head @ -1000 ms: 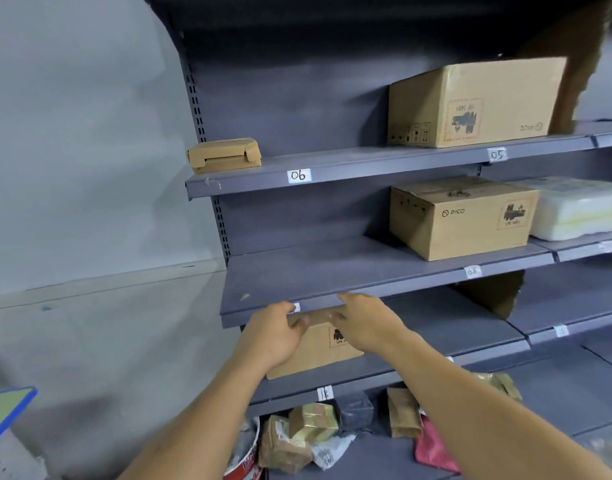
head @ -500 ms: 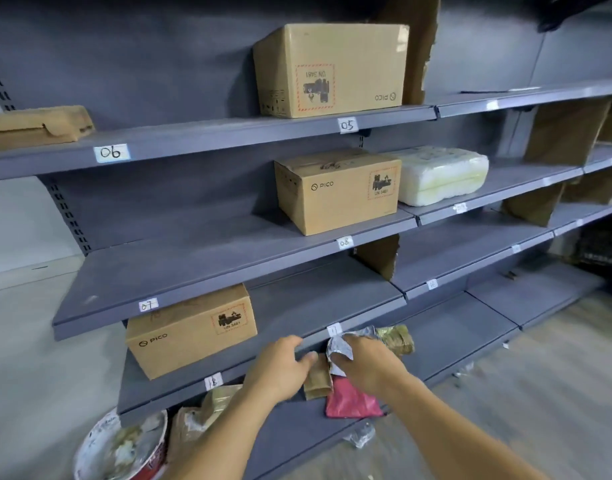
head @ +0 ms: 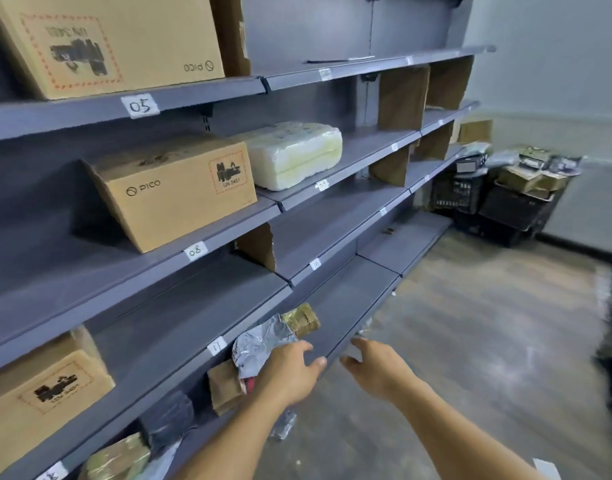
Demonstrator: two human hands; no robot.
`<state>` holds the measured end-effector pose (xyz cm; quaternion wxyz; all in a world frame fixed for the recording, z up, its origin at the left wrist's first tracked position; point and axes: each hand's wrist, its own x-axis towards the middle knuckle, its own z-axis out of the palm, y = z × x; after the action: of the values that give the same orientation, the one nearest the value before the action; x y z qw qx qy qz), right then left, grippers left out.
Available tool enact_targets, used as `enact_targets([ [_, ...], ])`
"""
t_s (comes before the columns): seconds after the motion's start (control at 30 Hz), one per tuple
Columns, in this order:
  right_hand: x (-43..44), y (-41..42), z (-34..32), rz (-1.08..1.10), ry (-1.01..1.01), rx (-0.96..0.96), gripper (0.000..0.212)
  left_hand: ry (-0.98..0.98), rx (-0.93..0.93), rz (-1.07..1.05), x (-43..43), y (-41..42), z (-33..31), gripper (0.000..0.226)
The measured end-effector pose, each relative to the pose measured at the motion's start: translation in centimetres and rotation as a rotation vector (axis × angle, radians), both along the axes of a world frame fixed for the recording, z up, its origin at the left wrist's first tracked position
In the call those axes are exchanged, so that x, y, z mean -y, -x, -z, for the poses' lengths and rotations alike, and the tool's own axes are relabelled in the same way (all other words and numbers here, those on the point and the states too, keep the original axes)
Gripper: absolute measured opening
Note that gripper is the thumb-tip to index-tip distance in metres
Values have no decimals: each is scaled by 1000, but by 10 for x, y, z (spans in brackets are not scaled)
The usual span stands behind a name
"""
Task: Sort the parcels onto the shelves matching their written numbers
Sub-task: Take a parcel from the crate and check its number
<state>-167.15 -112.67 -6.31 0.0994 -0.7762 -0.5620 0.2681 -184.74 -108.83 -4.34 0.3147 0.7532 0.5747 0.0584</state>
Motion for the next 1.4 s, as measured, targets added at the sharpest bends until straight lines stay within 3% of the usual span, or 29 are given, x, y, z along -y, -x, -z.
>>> enact_targets([
  [0.53,-120,-155,2,392,-3,56,60,0,0,391,-192,-185,15,52],
  [0.87,-150,-272,15,607,40,43,63,27,25,583,-256,-324,25,52],
  [1.4,-241,-565,6,587,13,45,64,22,27,542,-351,-597,12,52],
])
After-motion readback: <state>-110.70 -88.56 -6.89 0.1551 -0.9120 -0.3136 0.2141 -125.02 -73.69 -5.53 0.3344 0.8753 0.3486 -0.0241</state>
